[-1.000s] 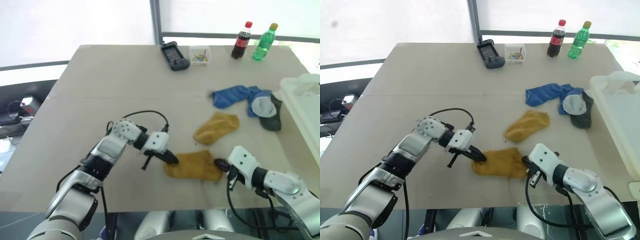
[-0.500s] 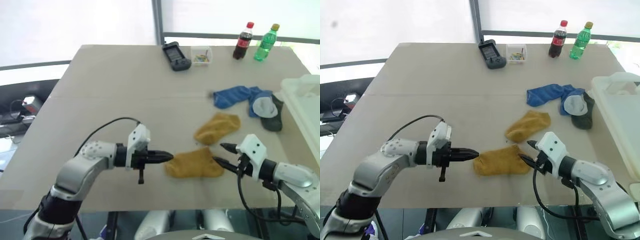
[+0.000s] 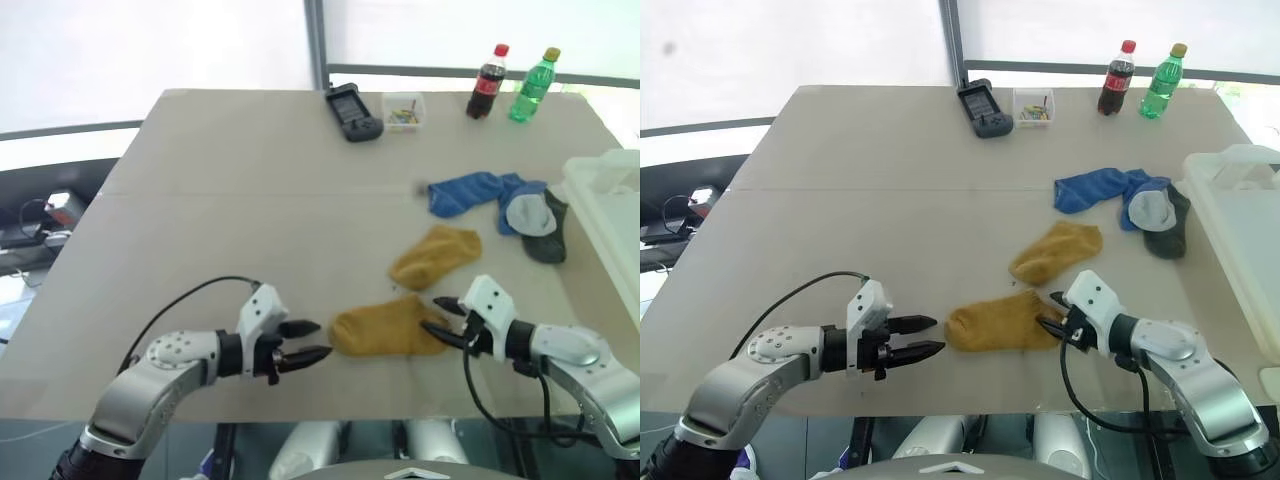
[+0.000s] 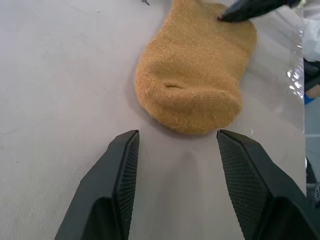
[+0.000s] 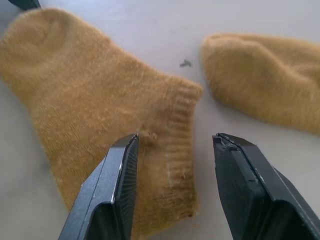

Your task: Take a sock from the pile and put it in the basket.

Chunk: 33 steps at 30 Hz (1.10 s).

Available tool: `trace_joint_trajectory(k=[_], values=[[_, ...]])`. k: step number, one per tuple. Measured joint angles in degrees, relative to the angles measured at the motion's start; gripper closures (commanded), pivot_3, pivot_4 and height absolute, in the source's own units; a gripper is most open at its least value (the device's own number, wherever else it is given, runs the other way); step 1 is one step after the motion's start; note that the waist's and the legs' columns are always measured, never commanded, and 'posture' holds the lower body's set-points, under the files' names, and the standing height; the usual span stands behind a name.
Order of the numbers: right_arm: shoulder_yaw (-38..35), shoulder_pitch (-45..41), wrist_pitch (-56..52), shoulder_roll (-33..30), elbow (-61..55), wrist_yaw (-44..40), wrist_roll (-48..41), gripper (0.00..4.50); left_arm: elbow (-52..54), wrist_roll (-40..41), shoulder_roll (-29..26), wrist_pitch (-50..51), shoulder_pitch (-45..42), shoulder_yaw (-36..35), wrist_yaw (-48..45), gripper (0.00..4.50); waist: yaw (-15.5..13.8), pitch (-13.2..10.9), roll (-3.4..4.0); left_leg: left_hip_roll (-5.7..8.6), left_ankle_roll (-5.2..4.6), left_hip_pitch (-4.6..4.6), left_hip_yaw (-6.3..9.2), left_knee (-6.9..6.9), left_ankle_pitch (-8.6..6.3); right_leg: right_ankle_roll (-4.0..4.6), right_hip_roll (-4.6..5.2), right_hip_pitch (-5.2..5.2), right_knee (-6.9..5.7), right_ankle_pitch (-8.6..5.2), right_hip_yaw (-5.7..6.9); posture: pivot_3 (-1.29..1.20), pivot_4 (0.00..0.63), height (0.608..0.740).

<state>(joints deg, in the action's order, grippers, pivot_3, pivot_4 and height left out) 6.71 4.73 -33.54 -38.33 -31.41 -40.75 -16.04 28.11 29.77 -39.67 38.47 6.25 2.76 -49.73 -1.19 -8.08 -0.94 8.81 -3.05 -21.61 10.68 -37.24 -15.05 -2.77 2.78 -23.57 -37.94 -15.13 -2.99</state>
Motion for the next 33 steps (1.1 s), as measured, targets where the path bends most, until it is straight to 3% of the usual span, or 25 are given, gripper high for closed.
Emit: trace_joint_trajectory(k=[2, 3, 5, 6, 9, 11, 17, 20, 25, 33], values=[[0.25, 0.04, 0.23, 0.00, 0.30, 0.00, 0.29, 2.82, 0.21, -0.28, 0.51, 0.13, -0.07, 0.29, 0.89, 1.75, 0.00, 0.00, 0.01, 0.00, 0.00, 0.00, 0.00, 0.00, 0.00, 0.00, 0.00, 0.00, -0.01, 0.00, 0.00, 0.00, 0.150, 0.740], [0.42, 0.10, 0.48, 0.04, 0.46, 0.05, 0.53, 3.26, 0.22, -0.72, 0.96, 0.29, -0.81, 1.10, 1.72, 1.75, -0.06, 0.03, 0.04, 0.00, 0.00, 0.02, 0.00, -0.01, 0.00, 0.00, 0.00, 0.01, -0.01, 0.00, 0.00, 0.00, 0.150, 0.740], [1.33, 0.20, 1.03, 0.31, 0.49, 0.23, 0.95, 4.23, -0.41, -1.71, 2.39, 0.38, -2.65, 2.93, 3.15, 2.29, -0.27, 0.10, 0.08, 0.00, 0.00, 0.04, -0.01, -0.03, 0.00, 0.00, 0.00, 0.03, -0.03, 0.00, 0.00, 0.00, 0.150, 0.740], [1.56, 0.31, 1.27, 0.48, 0.47, 0.35, 1.06, 4.50, -1.03, -2.26, 2.87, 0.27, -3.47, 3.64, 3.66, 2.62, -0.30, 0.13, 0.08, 0.00, 0.01, 0.04, 0.00, -0.03, 0.00, 0.00, 0.00, 0.03, -0.04, 0.01, 0.01, 0.00, 0.150, 0.740], [1.49, 1.37, 0.20, 1.35, -0.70, 2.51, 1.22, 4.50, -4.50, -4.03, 2.27, -0.98, -6.83, 4.98, 2.84, 4.22, -0.51, 0.27, 0.11, 0.00, 0.01, 0.06, 0.00, -0.03, 0.00, 0.01, -0.01, 0.02, -0.06, 0.01, 0.01, 0.00, 0.150, 0.740], [1.51, 2.05, -0.76, 1.78, -1.85, 3.73, 1.31, 4.50, -5.89, -4.77, 1.12, -1.91, -8.17, 5.37, 1.44, 4.46, -0.50, 0.27, 0.12, 0.00, 0.01, 0.05, -0.01, -0.02, 0.00, 0.01, -0.01, 0.02, -0.05, 0.01, -0.01, 0.00, 0.150, 0.740], [1.84, 4.00, -2.59, 3.61, -4.84, 8.52, 3.04, 4.50, -9.50, -6.34, -1.61, -6.28, -10.59, 6.43, -3.81, 4.46, -0.41, 0.28, 0.14, 0.00, 0.01, 0.05, -0.02, 0.01, 0.00, 0.01, -0.01, 0.01, -0.02, 0.01, -0.03, 0.00, 0.150, 0.740], [1.88, 3.94, -2.45, 3.66, -4.83, 8.73, 3.38, 3.59, -9.49, -4.03, -1.32, -4.38, -10.52, 6.15, -4.82, 3.67, -0.38, 0.28, 0.14, 0.00, 0.01, 0.05, -0.01, 0.01, 0.00, 0.01, -0.01, 0.01, -0.02, 0.01, -0.01, 0.00, 0.150, 0.740], [0.93, 4.08, -2.00, 3.06, -4.91, 8.59, 3.72, 1.21, -7.77, -2.00, -0.60, -4.79, -7.86, 4.13, -4.91, 1.30, -0.18, 0.28, 0.14, 0.00, 0.01, 0.04, -0.01, 0.02, 0.00, 0.01, -0.02, 0.00, -0.01, 0.01, -0.02, 0.00, 0.150, 0.740], [-9.89, 0.61, -3.77, 1.91, -6.57, 4.39, -5.95, 1.21, -6.04, 3.40, -0.70, -9.72, -2.33, -5.79, -7.89, 1.30, 0.18, 0.26, 0.16, -0.01, 0.01, 0.05, -0.02, 0.01, 0.00, 0.01, -0.01, 0.02, -0.01, 0.01, -0.01, 0.00, 0.150, 0.740]])
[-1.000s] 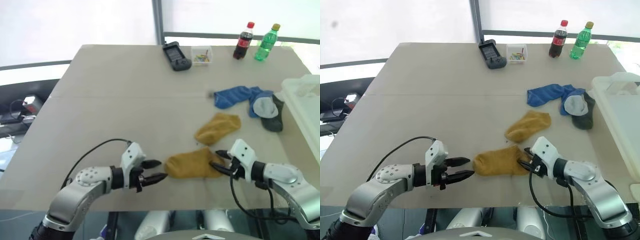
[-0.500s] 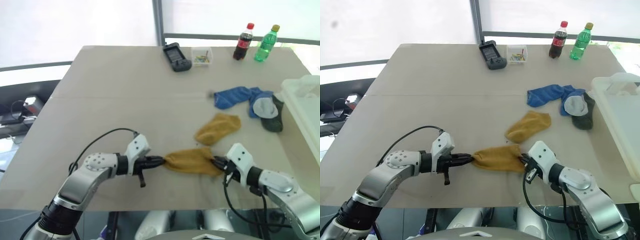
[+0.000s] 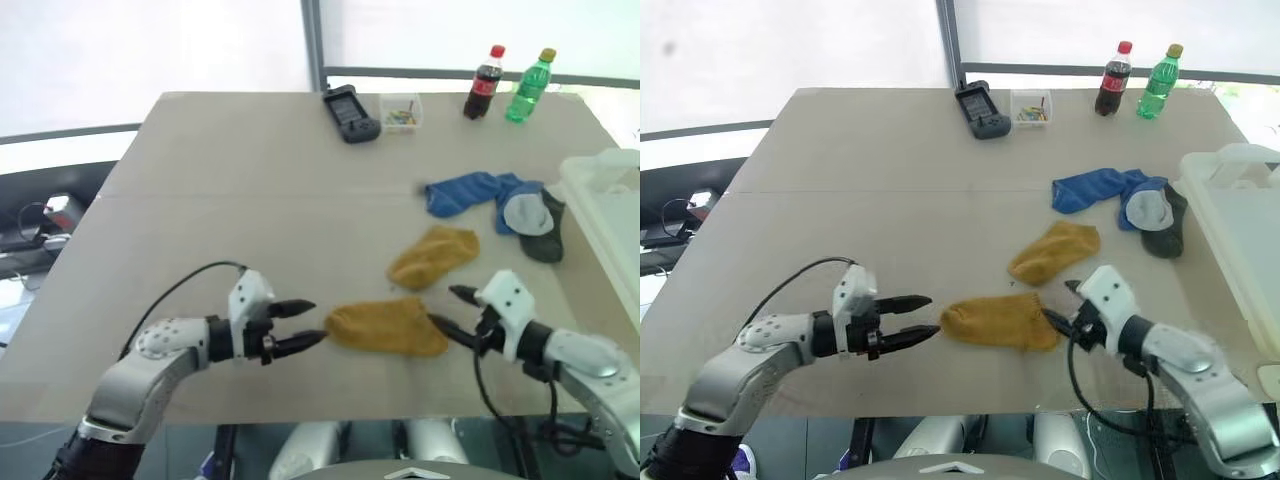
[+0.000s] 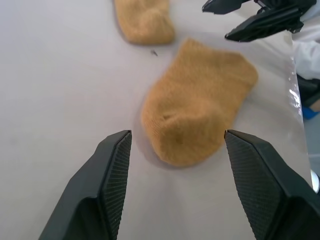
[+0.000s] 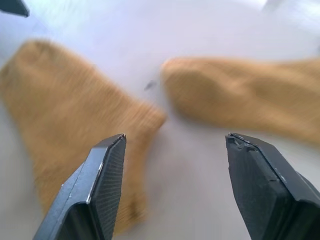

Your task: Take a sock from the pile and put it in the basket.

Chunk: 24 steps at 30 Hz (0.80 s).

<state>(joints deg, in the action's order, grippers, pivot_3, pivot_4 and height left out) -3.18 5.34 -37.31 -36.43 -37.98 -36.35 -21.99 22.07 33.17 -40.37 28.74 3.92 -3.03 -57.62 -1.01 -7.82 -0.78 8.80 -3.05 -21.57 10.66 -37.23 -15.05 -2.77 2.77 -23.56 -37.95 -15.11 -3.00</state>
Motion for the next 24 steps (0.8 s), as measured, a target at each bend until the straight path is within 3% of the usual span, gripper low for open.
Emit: trace_joint_trajectory(k=[8, 15, 22, 24], values=[[7.60, -14.57, 5.36, 2.55, 18.10, 0.84, 8.21, 1.21, 1.38, -0.57, -0.07, -3.13, 0.47, -1.06, 0.46, 1.30, 0.21, -0.01, 0.01, 0.00, 0.00, -0.13, -0.02, 0.05, 0.00, 0.03, 0.00, -0.11, 0.06, 0.01, 0.00, 0.00, 0.150, 0.740], [12.61, -15.96, 6.02, 5.51, 19.40, -1.27, 8.49, 1.21, 1.93, -0.95, 1.30, -3.08, -0.83, -1.02, 4.08, 1.30, 0.18, -0.01, 0.01, 0.00, 0.00, -0.14, -0.02, -0.01, 0.00, 0.03, 0.00, -0.09, 0.04, 0.01, 0.00, 0.00, 0.150, 0.740], [16.25, -22.05, 6.88, 8.91, 27.69, -1.27, 11.84, 4.44, 2.92, -0.95, 1.79, -2.88, -0.73, -0.97, 5.81, 1.23, 0.33, -0.01, 0.02, 0.00, 0.00, -0.07, -0.03, 0.01, 0.01, 0.04, -0.02, -0.11, 0.00, 0.02, -0.02, 0.00, 0.150, 0.740], [17.06, -23.43, 7.61, 9.62, 29.12, -1.45, 12.77, 4.44, 3.11, -0.96, 1.86, -2.88, -0.62, -1.01, 6.35, 1.23, 0.32, -0.01, 0.02, 0.00, 0.00, -0.07, -0.03, 0.01, 0.01, 0.04, -0.02, -0.11, 0.01, 0.02, -0.02, 0.00, 0.150, 0.740]])
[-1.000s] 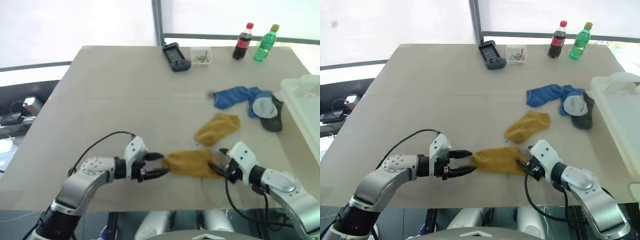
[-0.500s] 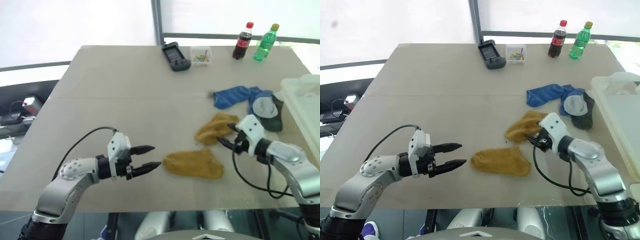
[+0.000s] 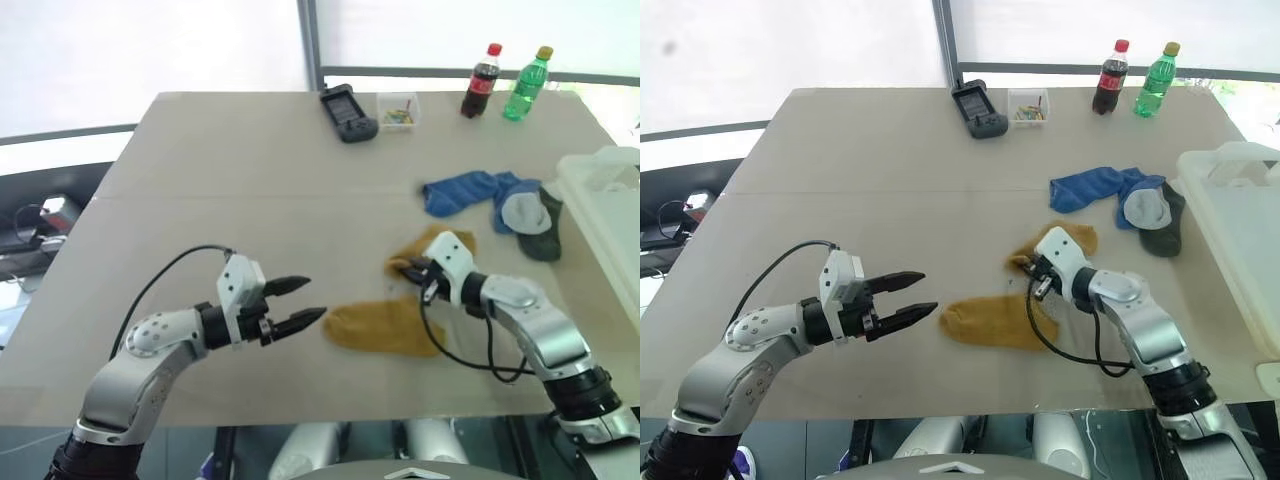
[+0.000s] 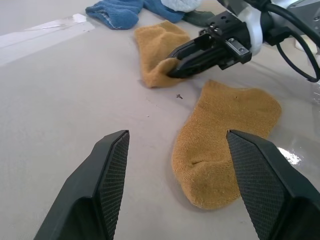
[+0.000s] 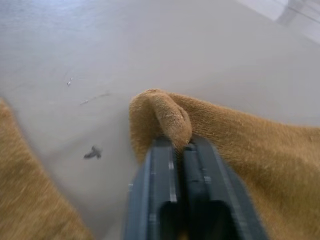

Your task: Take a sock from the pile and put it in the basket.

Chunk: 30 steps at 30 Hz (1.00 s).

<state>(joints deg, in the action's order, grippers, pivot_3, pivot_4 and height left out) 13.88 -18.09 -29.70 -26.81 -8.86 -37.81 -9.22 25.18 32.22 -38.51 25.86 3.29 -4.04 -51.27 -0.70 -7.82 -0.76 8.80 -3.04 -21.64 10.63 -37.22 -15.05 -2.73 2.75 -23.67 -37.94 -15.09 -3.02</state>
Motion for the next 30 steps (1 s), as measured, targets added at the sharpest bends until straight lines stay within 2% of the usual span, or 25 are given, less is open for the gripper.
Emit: trace_joint_trajectory(k=[5, 9, 15, 18, 23, 30], values=[[2.31, -4.07, 0.79, 4.86, 4.51, -0.68, 0.91, 4.44, -0.05, -0.03, 0.45, -0.01, 0.54, -0.30, 1.37, 1.23, 0.25, 0.00, 0.00, -0.02, 0.01, 0.02, -0.01, 0.00, 0.00, 0.01, -0.04, 0.00, -0.03, 0.00, -0.01, 0.00, 0.150, 0.740], [5.13, -7.18, -0.75, 11.61, 5.57, -1.88, -0.46, 4.44, -1.01, -0.59, 0.44, -0.06, 1.92, -1.62, 2.42, 1.23, 0.84, -0.02, 0.03, -0.02, 0.01, -0.01, 0.01, 0.02, 0.00, 0.01, -0.05, -0.02, -0.02, 0.01, -0.01, 0.00, 0.150, 0.740], [7.87, -9.76, -1.53, 18.44, 5.83, -1.76, -1.43, 4.44, -1.35, 1.81, 0.90, 5.01, 6.33, -6.91, 6.26, 1.23, 1.29, -0.02, 0.03, -0.01, 0.00, -0.01, 0.03, 0.02, 0.00, 0.01, -0.04, -0.03, 0.01, 0.01, 0.07, 0.00, 0.150, 0.740], [8.67, -9.83, -0.64, 19.11, 7.77, -1.68, -0.66, 3.67, -1.68, 4.53, 2.41, 9.72, 6.91, -10.03, 10.37, 1.23, 1.23, -0.02, 0.04, -0.01, 0.01, 0.01, 0.03, 0.00, 0.01, 0.01, -0.04, -0.02, -0.04, 0.01, 0.21, 0.00, 0.150, 0.740], [9.21, -9.83, 0.60, 18.10, 7.74, -1.95, 0.65, 1.60, -1.57, 7.84, 5.05, 14.66, 4.76, -10.95, 15.18, 1.23, 1.29, -0.01, 0.03, -0.01, 0.01, 0.01, 0.03, -0.01, 0.00, 0.02, -0.04, -0.02, -0.05, 0.01, 0.26, 0.00, 0.150, 0.740], [7.39, -9.87, 0.51, 14.58, 4.19, -5.57, -1.47, 1.60, -1.62, 8.53, 8.57, 17.62, 1.18, -8.46, 18.82, 1.23, 1.40, 0.00, 0.02, -0.01, 0.01, 0.00, 0.04, -0.01, 0.01, 0.02, -0.03, -0.02, -0.03, 0.01, 0.25, 0.00, 0.150, 0.740]])
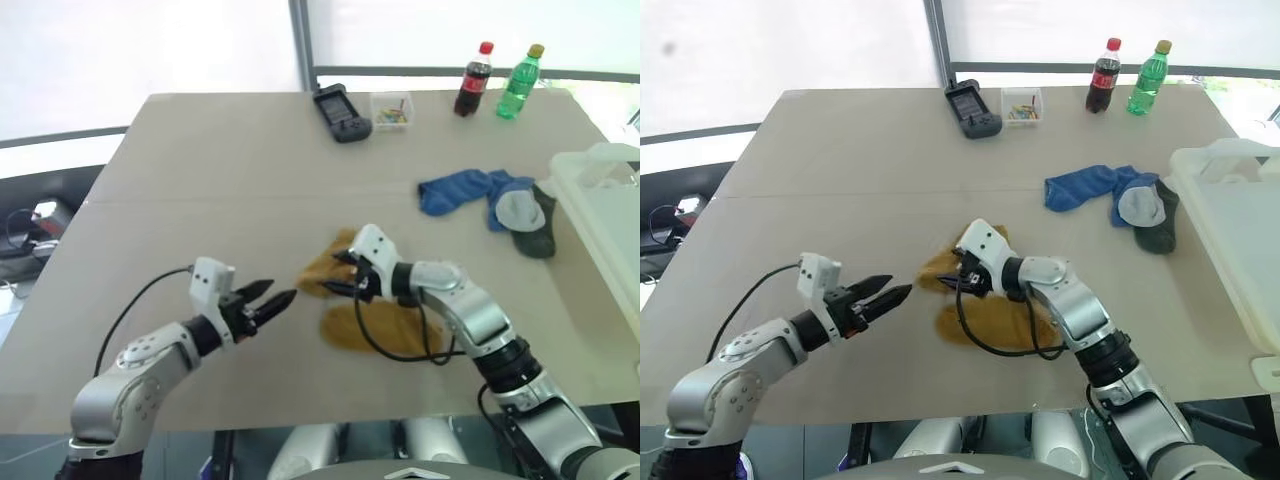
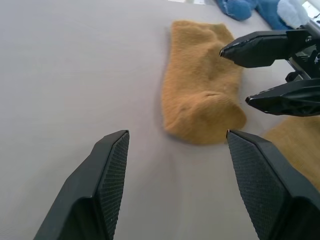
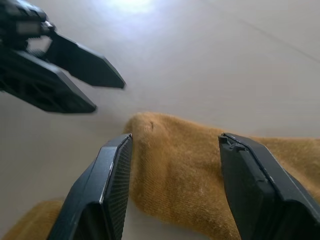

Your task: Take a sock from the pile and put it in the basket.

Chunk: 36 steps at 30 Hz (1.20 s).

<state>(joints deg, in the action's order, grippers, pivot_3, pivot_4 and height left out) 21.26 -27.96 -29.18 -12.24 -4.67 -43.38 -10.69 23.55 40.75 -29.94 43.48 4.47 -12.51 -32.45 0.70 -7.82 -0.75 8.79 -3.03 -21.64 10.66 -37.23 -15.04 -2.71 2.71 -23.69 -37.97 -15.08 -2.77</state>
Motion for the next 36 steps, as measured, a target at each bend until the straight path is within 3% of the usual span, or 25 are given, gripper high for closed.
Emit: trace_joint_trajectory(k=[6, 11, 13, 14, 16, 19, 20, 28, 36], values=[[-5.23, -4.27, 0.57, -1.28, 3.15, 4.08, 1.39, 1.60, -0.71, -0.96, 2.91, 1.27, -3.42, 3.68, 3.62, 1.23, -0.01, 0.01, -0.02, 0.00, 0.00, 0.02, -0.02, -0.02, 0.00, 0.01, 0.00, 0.00, -0.02, 0.01, -0.02, 0.00, 0.150, 0.740], [-6.97, -7.40, 4.59, -2.36, 13.68, 6.61, 4.83, 1.60, -1.74, -3.43, 4.64, 0.92, -4.67, 5.42, 6.39, 1.23, 0.04, 0.02, 0.00, 0.01, 0.00, 0.01, -0.05, 0.00, 0.01, 0.01, 0.01, -0.01, 0.00, 0.01, -0.03, 0.00, 0.150, 0.740], [-6.13, -8.43, 7.15, -2.55, 18.46, 6.39, 6.73, 1.54, -1.72, -5.23, 4.96, 0.20, -5.22, 6.77, 7.24, 1.73, 0.05, 0.04, 0.02, 0.01, 0.00, 0.04, -0.07, -0.01, 0.01, 0.01, 0.01, 0.01, -0.02, 0.01, -0.04, 0.00, 0.150, 0.740], [-5.47, -9.01, 8.58, -2.56, 21.29, 6.20, 7.84, 2.09, -1.75, -6.34, 5.29, -0.28, -5.45, 7.50, 7.86, 1.93, 0.04, 0.04, 0.02, 0.01, 0.00, 0.06, -0.08, -0.02, 0.01, 0.01, 0.01, 0.02, -0.03, 0.01, -0.05, 0.00, 0.150, 0.740], [-4.34, -9.10, 11.11, -2.57, 24.34, 5.68, 9.23, 2.82, -1.77, -7.66, 5.48, -0.68, -5.55, 8.48, 8.32, 2.82, 0.00, 0.05, 0.02, 0.01, 0.00, 0.06, -0.07, -0.04, 0.01, 0.01, 0.01, 0.02, -0.04, 0.01, -0.09, 0.00, 0.150, 0.740], [-3.80, -9.24, 13.46, -2.53, 25.09, 4.26, 10.03, 4.36, -1.92, -8.56, 5.68, -0.69, -5.60, 9.34, 8.39, 4.34, 0.05, 0.07, 0.04, 0.01, 0.00, 0.04, -0.07, -0.04, 0.01, 0.01, 0.01, 0.02, -0.03, 0.01, -0.12, 0.00, 0.150, 0.740], [-3.82, -9.24, 13.74, -2.57, 25.08, 3.96, 10.12, 4.48, -1.96, -8.70, 5.68, -0.73, -5.61, 9.49, 8.37, 4.47, 0.04, 0.08, 0.04, 0.01, 0.00, 0.04, -0.06, -0.04, 0.01, 0.01, 0.01, 0.02, -0.03, 0.01, -0.12, 0.00, 0.150, 0.740], [-7.22, -5.28, 9.26, -5.80, 17.88, 3.45, 8.01, 4.48, -4.21, -8.85, 3.82, -2.38, -6.60, 8.73, 3.53, 4.47, -0.09, 0.07, 0.04, 0.01, 0.00, -0.06, 0.00, -0.05, 0.01, 0.01, 0.02, -0.01, 0.01, 0.01, -0.12, 0.00, 0.150, 0.740], [-22.13, 4.85, -15.34, -12.29, -13.53, 3.14, -8.96, 4.48, -1.96, 4.25, -2.94, 0.72, -9.25, 5.59, -12.36, 4.47, -0.11, 0.03, 0.09, 0.01, 0.00, -0.17, 0.05, -0.02, 0.00, 0.02, 0.05, -0.08, 0.02, 0.01, -0.14, 0.00, 0.150, 0.740]])
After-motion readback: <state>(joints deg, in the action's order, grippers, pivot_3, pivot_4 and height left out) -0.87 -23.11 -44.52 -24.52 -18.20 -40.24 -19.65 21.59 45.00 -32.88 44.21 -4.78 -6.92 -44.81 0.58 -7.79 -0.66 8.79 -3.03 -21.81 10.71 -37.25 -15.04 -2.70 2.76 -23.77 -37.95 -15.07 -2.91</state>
